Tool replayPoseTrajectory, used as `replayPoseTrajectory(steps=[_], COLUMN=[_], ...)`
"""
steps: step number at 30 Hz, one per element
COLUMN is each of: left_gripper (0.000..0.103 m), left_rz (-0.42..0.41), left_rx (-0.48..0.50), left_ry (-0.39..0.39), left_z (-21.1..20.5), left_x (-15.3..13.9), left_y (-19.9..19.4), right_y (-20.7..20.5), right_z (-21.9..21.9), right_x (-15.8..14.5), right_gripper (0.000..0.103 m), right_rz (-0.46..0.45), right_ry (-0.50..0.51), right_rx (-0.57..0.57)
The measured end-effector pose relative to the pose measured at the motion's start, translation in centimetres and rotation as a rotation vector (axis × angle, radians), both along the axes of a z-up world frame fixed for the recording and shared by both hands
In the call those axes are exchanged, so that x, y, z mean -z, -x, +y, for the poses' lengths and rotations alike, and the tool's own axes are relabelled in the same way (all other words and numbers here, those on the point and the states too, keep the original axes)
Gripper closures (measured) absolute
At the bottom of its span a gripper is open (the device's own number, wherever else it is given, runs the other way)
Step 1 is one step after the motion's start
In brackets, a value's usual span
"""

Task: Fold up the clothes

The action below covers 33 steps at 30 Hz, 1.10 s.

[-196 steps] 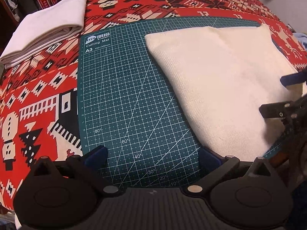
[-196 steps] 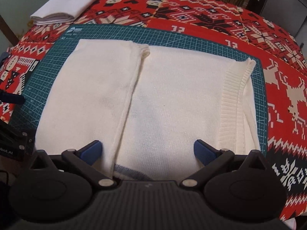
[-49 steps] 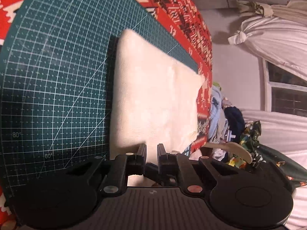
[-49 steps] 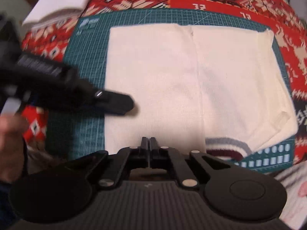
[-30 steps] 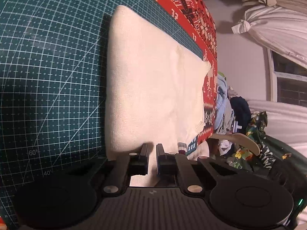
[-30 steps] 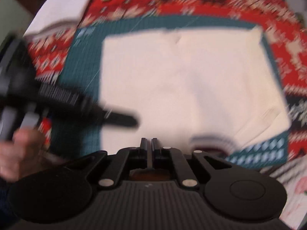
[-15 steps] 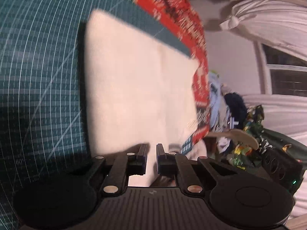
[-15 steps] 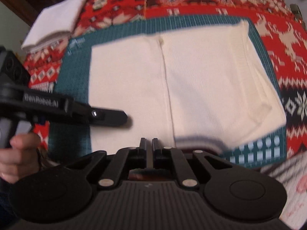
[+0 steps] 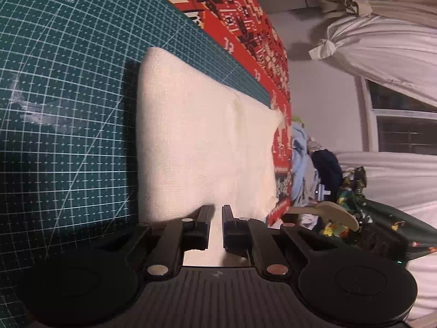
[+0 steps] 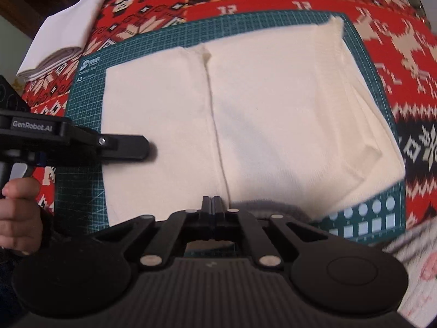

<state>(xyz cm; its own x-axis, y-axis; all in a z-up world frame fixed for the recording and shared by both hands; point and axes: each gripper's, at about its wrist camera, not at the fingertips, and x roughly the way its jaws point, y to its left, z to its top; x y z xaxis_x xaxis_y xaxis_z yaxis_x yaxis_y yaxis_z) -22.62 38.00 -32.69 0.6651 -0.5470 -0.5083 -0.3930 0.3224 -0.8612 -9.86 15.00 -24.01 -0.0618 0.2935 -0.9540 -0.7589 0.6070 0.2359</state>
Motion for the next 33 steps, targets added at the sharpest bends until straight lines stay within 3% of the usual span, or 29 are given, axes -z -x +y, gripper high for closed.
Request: replayPoseTrajectory(steps=[2, 3, 8, 13, 15, 19, 26, 32, 33], left_gripper=[0.096, 0.096, 0.096, 0.096, 0.097, 0.097, 0.097, 0.097, 0.097], left_rz=[-0.018, -0.022, -0.032, -0.011, -0.012, -0.024, -0.021, -0.025, -0.029], left_rx=[-0.002, -0.005, -0.02, -0.044, -0.057, -0.111, -0.141, -0.145, -0.149], left_ry=[-0.005, -0.009, -0.041, -0.049, -0.053, -0.084, -0.042, -0.051, -0.057], left_z=[-0.1, 0.0, 0.5, 1.3, 1.8, 3.1, 4.3, 4.4, 4.5], left_x=[-0.3, -0.5, -0.8, -0.2, -0.3, -1.0, -0.2, -0.5, -0.6], left_y=[-0.2, -0.3, -1.0, -1.4, -1.1, -0.4, -0.4, -0.3, -0.3], right_y=[-0.1, -0.2, -0.9, -1.0, -2.3, -3.8, -2.8, -5.6, -5.9], right_z=[-0.2, 0.1, 3.7, 6.4, 6.3, 6.1, 8.5, 9.0, 9.1], right_x=[-0.5, -1.0, -2.1, -0.3, 0.4, 0.3, 0.1, 0.6, 0.4], right_gripper=[0.103, 0.096, 0.095, 0.098, 0.103, 0.099, 0.099, 0.103, 0.098], right_rz=[0.015, 0.006, -0.011, -0.077, -0.074, -0.026, -0.028, -0.03, -0.021], right_ry=[-0.009, -0.033, -0.147, -0.116, -0.111, -0.148, -0.171, -0.172, -0.185], right_rx=[0.015, 0.016, 0.039, 0.026, 0.064, 0.12, 0.06, 0.125, 0.124])
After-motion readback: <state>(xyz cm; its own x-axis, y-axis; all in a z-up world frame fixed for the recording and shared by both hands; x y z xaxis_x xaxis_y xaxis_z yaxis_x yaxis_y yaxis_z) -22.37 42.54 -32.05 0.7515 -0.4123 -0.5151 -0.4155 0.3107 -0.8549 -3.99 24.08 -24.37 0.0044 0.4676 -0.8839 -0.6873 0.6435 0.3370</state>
